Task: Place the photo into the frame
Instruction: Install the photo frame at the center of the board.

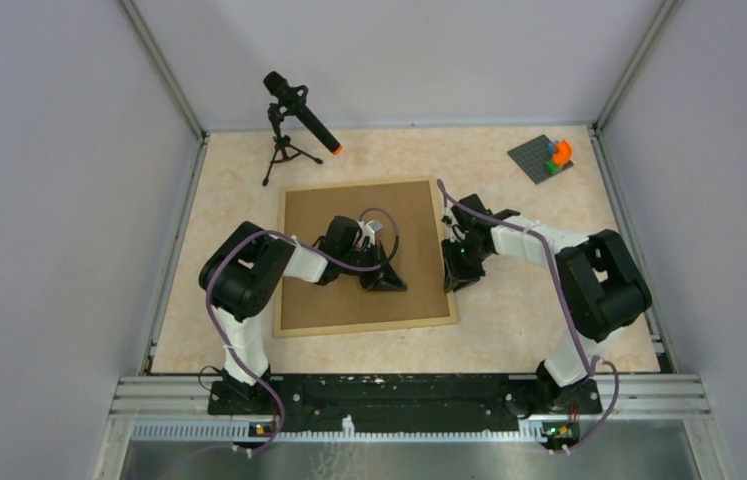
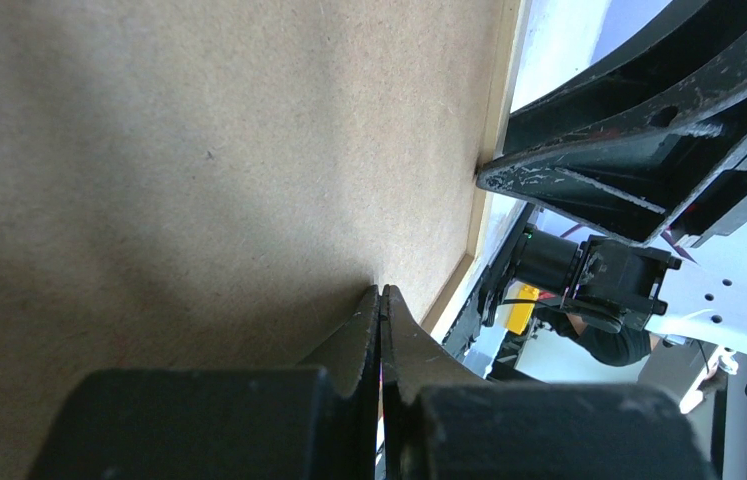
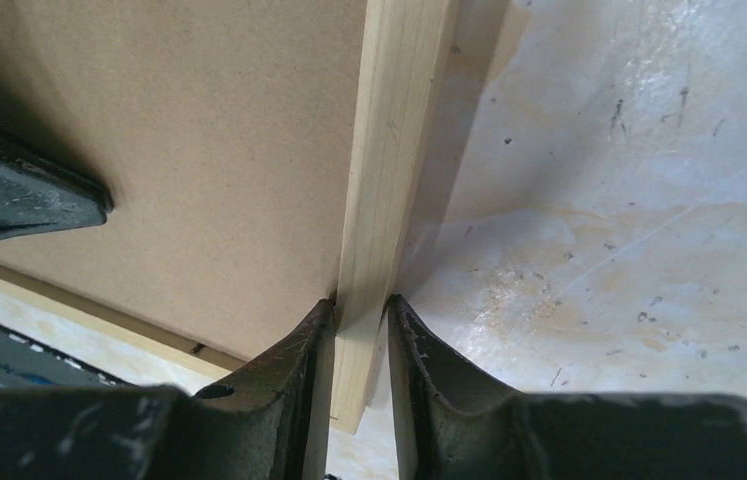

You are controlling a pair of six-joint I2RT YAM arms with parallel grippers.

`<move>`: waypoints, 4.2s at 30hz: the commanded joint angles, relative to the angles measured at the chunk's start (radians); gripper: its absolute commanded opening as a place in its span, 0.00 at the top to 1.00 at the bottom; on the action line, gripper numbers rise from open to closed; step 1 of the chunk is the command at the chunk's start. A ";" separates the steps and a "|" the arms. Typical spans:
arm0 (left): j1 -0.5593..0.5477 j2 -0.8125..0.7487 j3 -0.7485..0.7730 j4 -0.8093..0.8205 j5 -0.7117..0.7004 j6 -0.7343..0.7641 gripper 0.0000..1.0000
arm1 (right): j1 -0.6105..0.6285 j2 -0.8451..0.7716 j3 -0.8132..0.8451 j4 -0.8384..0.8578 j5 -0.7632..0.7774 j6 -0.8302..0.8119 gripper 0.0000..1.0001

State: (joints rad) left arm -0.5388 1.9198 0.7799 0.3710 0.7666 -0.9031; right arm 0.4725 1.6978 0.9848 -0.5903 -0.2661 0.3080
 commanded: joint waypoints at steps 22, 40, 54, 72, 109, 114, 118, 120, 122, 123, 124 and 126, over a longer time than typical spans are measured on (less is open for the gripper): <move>0.001 -0.072 0.030 -0.309 -0.146 0.186 0.88 | 0.073 0.029 0.175 -0.088 0.183 0.067 0.49; 0.025 0.132 0.364 -0.228 -0.072 0.086 0.86 | -0.172 0.178 0.375 0.038 -0.141 -0.030 0.68; 0.067 0.161 0.290 -0.255 -0.156 0.090 0.96 | -0.186 0.293 0.391 0.071 -0.113 -0.007 0.75; 0.066 0.202 0.311 -0.311 -0.163 0.104 0.97 | -0.149 0.454 0.525 -0.102 0.056 -0.039 0.73; 0.067 0.139 0.343 -0.326 -0.109 0.127 0.86 | -0.199 0.400 0.712 -0.063 -0.038 -0.011 0.55; 0.067 0.086 0.453 -0.347 -0.042 0.094 0.73 | -0.236 0.506 0.798 0.009 -0.127 0.029 0.56; 0.069 0.113 0.547 -0.409 -0.116 0.108 0.77 | -0.243 0.595 0.919 -0.007 -0.149 0.023 0.58; 0.072 0.160 0.593 -0.412 -0.121 0.093 0.80 | -0.247 0.619 0.948 -0.018 -0.149 0.016 0.59; 0.074 0.212 0.643 -0.422 -0.133 0.082 0.83 | -0.252 0.630 0.953 -0.023 -0.146 0.011 0.60; 0.076 0.236 0.659 -0.426 -0.141 0.076 0.84 | -0.256 0.637 0.958 -0.025 -0.147 0.011 0.60; 0.077 0.250 0.663 -0.423 -0.152 0.074 0.85 | -0.256 0.642 0.958 -0.025 -0.155 0.009 0.61; 0.083 0.266 0.654 -0.421 -0.185 0.070 0.86 | -0.256 0.652 0.949 -0.019 -0.174 0.001 0.62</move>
State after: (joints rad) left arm -0.4698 2.1235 1.4265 -0.0227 0.6491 -0.8223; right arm 0.2195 2.3325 1.9007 -0.6201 -0.3992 0.3244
